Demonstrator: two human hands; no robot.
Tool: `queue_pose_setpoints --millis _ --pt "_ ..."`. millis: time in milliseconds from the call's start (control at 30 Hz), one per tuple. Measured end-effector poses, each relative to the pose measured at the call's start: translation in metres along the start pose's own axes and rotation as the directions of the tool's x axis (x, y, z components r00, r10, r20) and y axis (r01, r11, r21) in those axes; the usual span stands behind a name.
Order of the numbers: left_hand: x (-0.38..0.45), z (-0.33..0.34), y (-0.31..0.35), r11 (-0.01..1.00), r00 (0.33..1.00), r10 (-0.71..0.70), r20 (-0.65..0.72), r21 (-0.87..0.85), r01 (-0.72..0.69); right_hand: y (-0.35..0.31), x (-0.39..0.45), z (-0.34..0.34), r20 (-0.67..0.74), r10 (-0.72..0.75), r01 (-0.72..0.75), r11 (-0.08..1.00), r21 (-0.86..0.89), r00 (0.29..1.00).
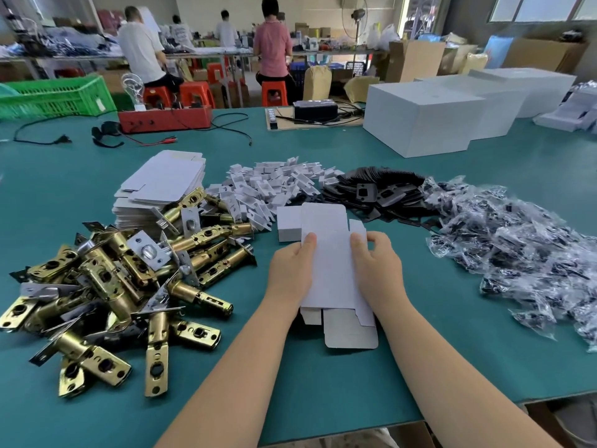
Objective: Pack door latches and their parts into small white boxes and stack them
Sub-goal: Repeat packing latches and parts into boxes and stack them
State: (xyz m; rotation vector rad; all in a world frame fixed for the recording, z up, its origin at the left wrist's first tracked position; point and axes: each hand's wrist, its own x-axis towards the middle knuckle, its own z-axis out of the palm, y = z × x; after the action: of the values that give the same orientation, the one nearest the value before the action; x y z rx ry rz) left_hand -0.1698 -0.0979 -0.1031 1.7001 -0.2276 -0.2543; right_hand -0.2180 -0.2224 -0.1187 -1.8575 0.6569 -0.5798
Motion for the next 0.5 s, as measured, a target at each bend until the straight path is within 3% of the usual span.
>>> queue_pose_setpoints --millis 67,167,300,500 --pt "0.002 -0.002 0.003 0.993 0.998 -0.064 0.013 -0.1 0.065 -0.001 -0.002 -0.003 0.019 -0.024 0.022 0.997 0.069 1.0" --pt "0.002 -0.005 0.005 0.973 0.996 0.013 0.089 -0.232 0.008 -0.002 -0.004 -0.005 0.09 -0.097 0.09 0.993 0.076 0.991" --pt "-0.002 -0.009 0.008 0.966 0.98 0.126 0.154 -0.243 -0.086 -0.003 -0.007 -0.006 0.174 -0.124 0.084 0.972 0.221 0.977" --pt "-0.001 -0.013 0.006 0.961 0.975 0.105 0.194 -0.272 -0.049 -0.005 -0.007 -0.01 0.28 -0.151 0.031 0.92 0.39 0.948"
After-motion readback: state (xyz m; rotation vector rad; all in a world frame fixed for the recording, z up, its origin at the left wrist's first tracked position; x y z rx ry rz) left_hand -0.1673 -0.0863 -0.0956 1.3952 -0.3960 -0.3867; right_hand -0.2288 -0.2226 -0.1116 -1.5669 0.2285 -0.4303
